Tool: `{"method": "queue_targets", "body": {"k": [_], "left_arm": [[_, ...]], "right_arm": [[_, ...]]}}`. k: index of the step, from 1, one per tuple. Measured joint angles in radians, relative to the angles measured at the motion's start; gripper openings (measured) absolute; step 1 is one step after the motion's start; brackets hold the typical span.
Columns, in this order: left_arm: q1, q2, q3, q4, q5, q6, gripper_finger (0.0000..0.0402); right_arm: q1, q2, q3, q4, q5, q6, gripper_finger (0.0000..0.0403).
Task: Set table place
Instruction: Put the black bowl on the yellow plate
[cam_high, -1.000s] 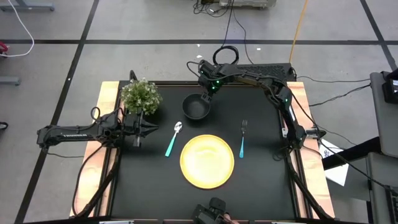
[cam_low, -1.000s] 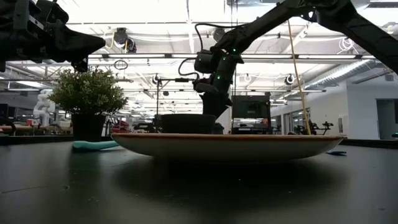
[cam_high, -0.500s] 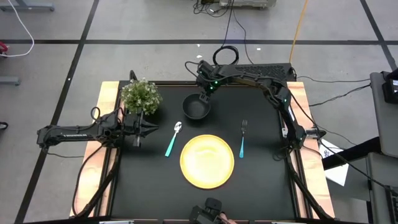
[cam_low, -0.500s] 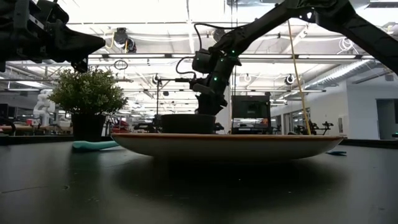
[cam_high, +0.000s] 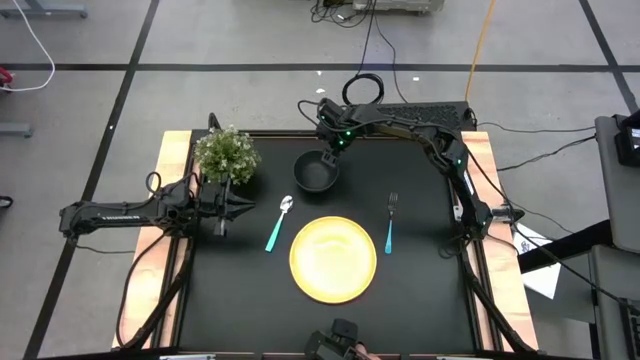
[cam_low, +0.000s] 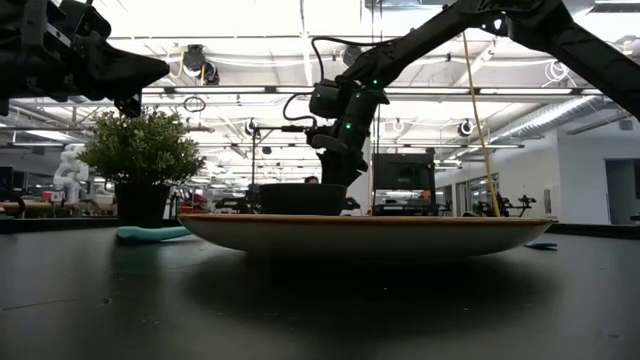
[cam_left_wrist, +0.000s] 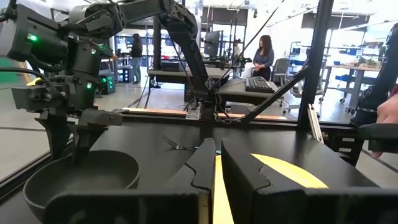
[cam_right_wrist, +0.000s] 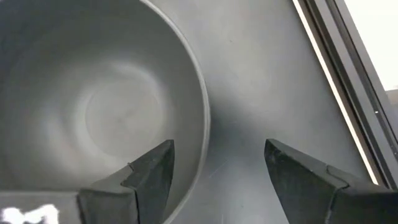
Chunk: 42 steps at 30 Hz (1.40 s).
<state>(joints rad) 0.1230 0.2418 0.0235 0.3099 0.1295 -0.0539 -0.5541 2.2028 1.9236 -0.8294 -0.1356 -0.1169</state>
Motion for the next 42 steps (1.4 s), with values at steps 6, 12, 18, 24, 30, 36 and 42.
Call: {"method": "queue_targets", "body": {"k": [6, 12, 18, 24, 30, 36, 42], "left_arm": [[0.000, 0.000, 0.000, 0.000, 0.000, 0.000, 0.0033], [0.000, 0.000, 0.000, 0.000, 0.000, -0.007, 0.0033], [0.000, 0.000, 0.000, 0.000, 0.000, -0.008, 0.0033], [0.000, 0.000, 0.000, 0.000, 0.000, -0.008, 0.0033], [0.000, 0.000, 0.000, 0.000, 0.001, -0.007, 0.0033], [0.000, 0.000, 0.000, 0.000, 0.001, -0.007, 0.0033], [0.000, 0.000, 0.000, 0.000, 0.001, -0.007, 0.0033]], "right_arm": [[0.000, 0.000, 0.000, 0.001, -0.001, 0.000, 0.0240], [0.011, 0.004, -0.006, 0.025, -0.034, 0.002, 0.0240], [0.014, 0.005, -0.006, 0.028, -0.025, 0.016, 0.0240], [0.013, 0.005, -0.006, 0.029, -0.023, 0.023, 0.0230], [0.013, 0.005, -0.007, 0.033, -0.023, 0.018, 0.0186], [0.013, 0.005, -0.007, 0.044, -0.023, 0.016, 0.0136], [0.013, 0.005, -0.007, 0.045, -0.023, 0.002, 0.0100]]}}
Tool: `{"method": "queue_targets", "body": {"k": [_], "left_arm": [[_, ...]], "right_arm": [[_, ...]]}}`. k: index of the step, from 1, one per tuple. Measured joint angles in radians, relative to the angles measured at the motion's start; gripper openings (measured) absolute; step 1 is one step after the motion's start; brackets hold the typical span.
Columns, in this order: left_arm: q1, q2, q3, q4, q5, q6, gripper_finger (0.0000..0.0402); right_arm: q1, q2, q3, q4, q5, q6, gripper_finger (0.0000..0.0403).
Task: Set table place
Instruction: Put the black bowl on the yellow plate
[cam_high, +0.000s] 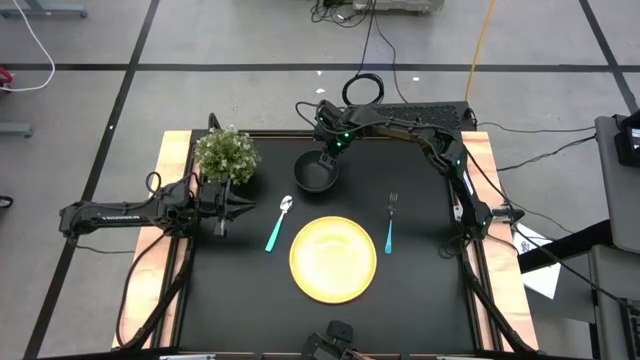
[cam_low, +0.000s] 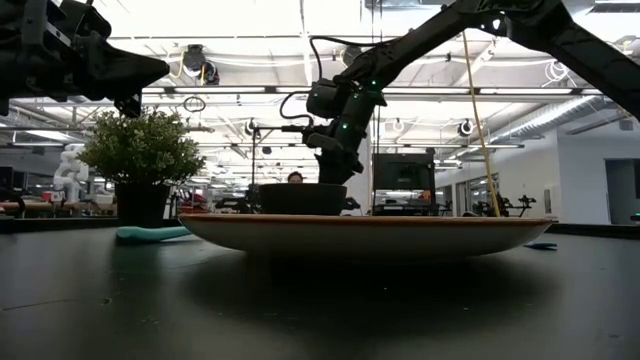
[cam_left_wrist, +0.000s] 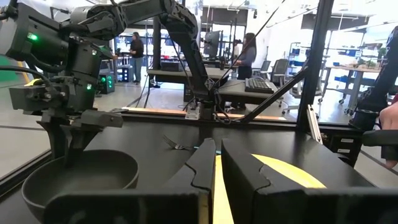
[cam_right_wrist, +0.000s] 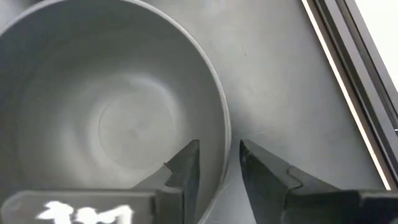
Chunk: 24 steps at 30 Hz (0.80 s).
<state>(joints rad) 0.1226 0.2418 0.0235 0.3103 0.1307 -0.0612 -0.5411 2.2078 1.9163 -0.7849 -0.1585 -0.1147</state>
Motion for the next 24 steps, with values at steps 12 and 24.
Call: {"method": "queue_targets", "body": {"k": [12, 24], "left_arm": [[0.000, 0.000, 0.000, 0.000, 0.000, 0.000, 0.0033], [0.000, 0.000, 0.000, 0.000, 0.000, 0.000, 0.0033]], "right_arm": [[0.000, 0.000, 0.000, 0.011, 0.001, -0.027, 0.0029], [0.000, 0.000, 0.000, 0.012, 0.000, -0.066, 0.0003]]}}
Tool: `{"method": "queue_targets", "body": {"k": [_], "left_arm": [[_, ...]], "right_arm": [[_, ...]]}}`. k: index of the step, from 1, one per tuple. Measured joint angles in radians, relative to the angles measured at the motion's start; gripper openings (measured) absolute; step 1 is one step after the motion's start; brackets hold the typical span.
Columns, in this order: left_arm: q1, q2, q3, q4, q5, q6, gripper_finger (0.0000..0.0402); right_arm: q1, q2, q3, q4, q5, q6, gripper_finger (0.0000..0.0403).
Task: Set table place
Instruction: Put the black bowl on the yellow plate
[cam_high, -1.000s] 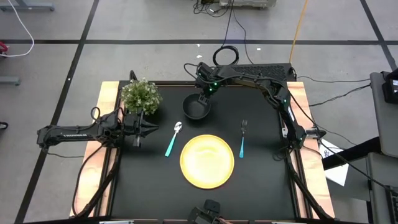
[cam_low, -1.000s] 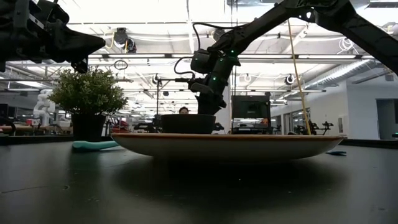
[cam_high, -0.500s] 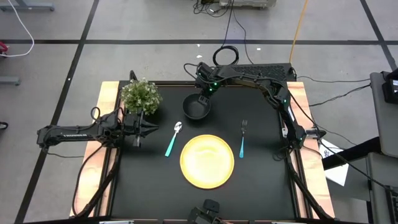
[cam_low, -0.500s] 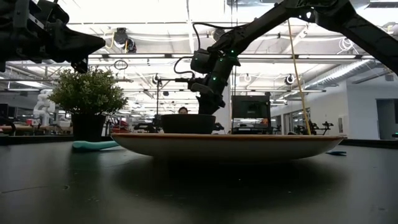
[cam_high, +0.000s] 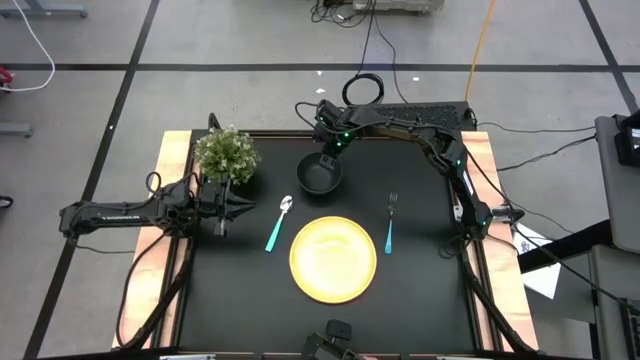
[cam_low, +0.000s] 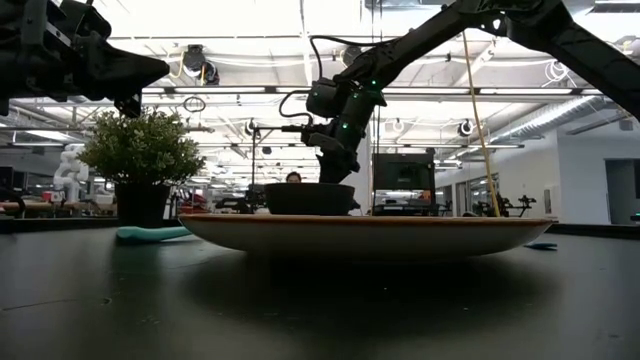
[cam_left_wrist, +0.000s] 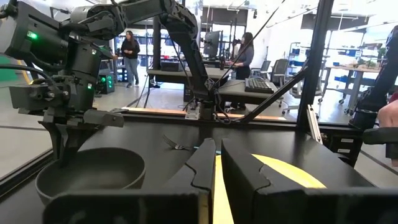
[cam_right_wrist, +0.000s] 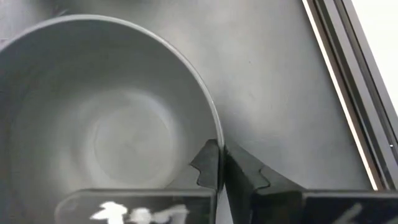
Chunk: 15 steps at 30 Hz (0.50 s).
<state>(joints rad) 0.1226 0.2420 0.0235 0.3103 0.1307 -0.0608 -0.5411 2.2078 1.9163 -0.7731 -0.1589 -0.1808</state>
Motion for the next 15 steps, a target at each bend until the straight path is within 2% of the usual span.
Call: {"method": "queue_targets", "body": {"k": [15], "left_arm": [[0.000, 0.000, 0.000, 0.000, 0.000, -0.010, 0.0033]], "right_arm": [[0.002, -0.050, -0.001, 0.006, 0.003, -0.034, 0.0001]]}}
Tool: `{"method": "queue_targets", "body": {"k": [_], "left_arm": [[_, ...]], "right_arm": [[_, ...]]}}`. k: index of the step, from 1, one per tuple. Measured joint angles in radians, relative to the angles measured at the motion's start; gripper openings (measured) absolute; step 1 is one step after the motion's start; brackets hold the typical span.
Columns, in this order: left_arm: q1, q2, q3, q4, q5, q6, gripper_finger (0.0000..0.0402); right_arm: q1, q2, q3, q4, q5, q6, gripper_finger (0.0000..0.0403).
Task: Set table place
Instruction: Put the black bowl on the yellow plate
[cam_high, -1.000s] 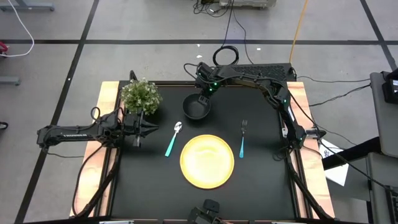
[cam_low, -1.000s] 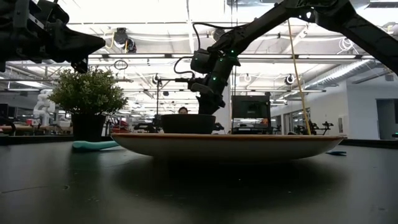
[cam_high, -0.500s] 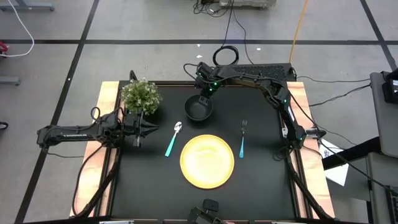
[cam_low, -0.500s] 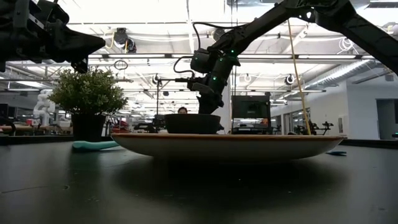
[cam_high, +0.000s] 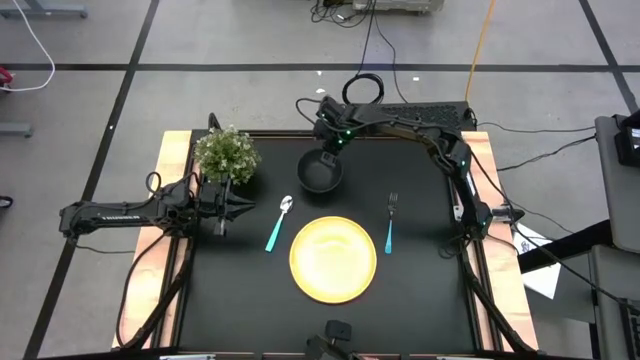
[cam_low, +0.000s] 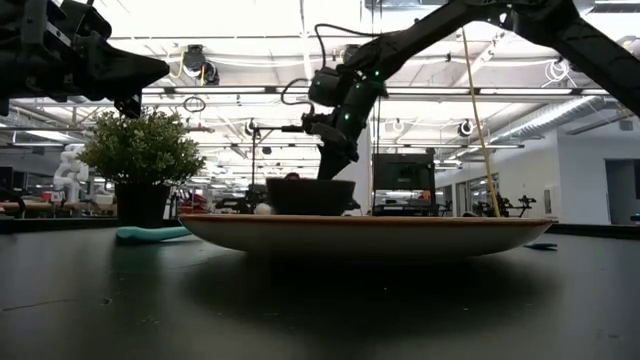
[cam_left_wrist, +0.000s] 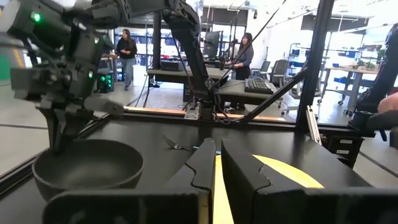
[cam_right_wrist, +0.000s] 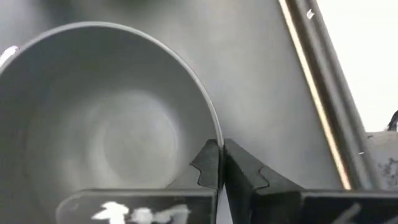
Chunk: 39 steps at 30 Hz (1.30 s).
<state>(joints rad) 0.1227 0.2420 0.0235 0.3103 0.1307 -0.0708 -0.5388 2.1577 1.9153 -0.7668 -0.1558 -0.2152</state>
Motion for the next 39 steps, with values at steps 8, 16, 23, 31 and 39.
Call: {"method": "queue_targets", "body": {"k": [8, 16, 23, 31, 39], "left_arm": [[0.000, 0.000, 0.000, -0.030, 0.000, 0.012, 0.0033], [0.000, 0.000, 0.000, -0.015, 0.000, 0.016, 0.0033], [0.000, 0.000, 0.000, -0.026, -0.001, 0.015, 0.0033], [0.000, 0.000, 0.000, -0.022, -0.001, 0.013, 0.0033], [0.000, 0.000, 0.000, -0.022, -0.001, 0.013, 0.0033]], "right_arm": [[0.018, -0.101, 0.000, 0.003, -0.001, -0.010, 0.0001], [0.051, -0.209, 0.000, -0.052, -0.006, -0.011, 0.0000], [0.142, -0.251, 0.000, -0.147, -0.079, -0.011, 0.0000], [0.288, -0.251, 0.000, -0.188, -0.079, -0.009, 0.0000], [0.350, -0.251, 0.000, -0.181, -0.079, -0.012, 0.0000]]}}
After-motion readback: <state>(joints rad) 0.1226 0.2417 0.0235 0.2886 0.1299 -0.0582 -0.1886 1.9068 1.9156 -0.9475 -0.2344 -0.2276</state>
